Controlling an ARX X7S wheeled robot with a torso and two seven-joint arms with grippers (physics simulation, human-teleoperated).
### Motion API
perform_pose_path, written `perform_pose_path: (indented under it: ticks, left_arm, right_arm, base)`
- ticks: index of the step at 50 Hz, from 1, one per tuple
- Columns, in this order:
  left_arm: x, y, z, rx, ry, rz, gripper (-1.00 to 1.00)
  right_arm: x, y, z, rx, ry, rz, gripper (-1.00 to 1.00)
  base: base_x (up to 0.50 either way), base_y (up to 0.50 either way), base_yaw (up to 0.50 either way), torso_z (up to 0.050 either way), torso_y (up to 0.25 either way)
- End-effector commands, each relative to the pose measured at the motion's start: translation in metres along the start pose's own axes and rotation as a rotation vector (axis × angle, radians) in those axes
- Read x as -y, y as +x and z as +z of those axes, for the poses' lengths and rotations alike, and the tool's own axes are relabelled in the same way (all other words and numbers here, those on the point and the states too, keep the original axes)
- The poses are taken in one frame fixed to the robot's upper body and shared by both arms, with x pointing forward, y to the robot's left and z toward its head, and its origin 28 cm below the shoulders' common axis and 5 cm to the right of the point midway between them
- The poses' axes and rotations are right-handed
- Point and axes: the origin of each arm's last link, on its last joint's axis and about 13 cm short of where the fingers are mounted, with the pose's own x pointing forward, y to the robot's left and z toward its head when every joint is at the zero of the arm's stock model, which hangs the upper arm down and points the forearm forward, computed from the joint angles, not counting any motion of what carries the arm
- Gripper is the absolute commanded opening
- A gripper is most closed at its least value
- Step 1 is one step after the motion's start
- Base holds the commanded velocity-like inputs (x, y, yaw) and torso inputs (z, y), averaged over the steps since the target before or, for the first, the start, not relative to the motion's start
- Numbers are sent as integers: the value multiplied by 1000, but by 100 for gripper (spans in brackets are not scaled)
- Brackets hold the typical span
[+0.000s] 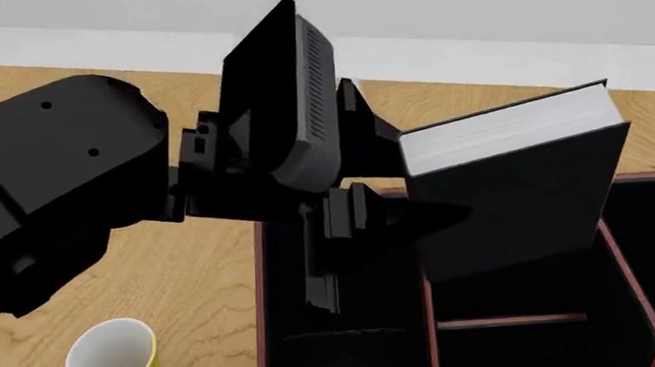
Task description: Pick up the book and place it in the back compartment of the caddy.
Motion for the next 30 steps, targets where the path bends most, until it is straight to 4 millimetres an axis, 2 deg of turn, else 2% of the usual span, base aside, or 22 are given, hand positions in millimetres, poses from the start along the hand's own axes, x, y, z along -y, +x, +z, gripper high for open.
perform_pose_path:
  ticks: [1, 12, 22, 30]
  left_arm:
    - [-2, 10, 3, 58, -25, -38, -100]
    - [0, 26, -8, 39, -31, -53, -100]
    - [5, 29, -15, 28, -32, -82, -100]
    - [1, 33, -24, 12, -48, -75, -100]
  right_arm:
    - [0, 2, 2, 25, -15, 1, 100]
    - [3, -3, 0, 15, -10, -2, 100]
    - [4, -5, -2, 14, -9, -4, 100]
    - [5, -6, -2, 9, -7, -2, 100]
  base:
    - [0, 0, 0, 0, 0]
    - [0, 0, 0, 0, 1]
    - [0, 0, 0, 0, 1]
    - [0, 0, 0, 1, 1]
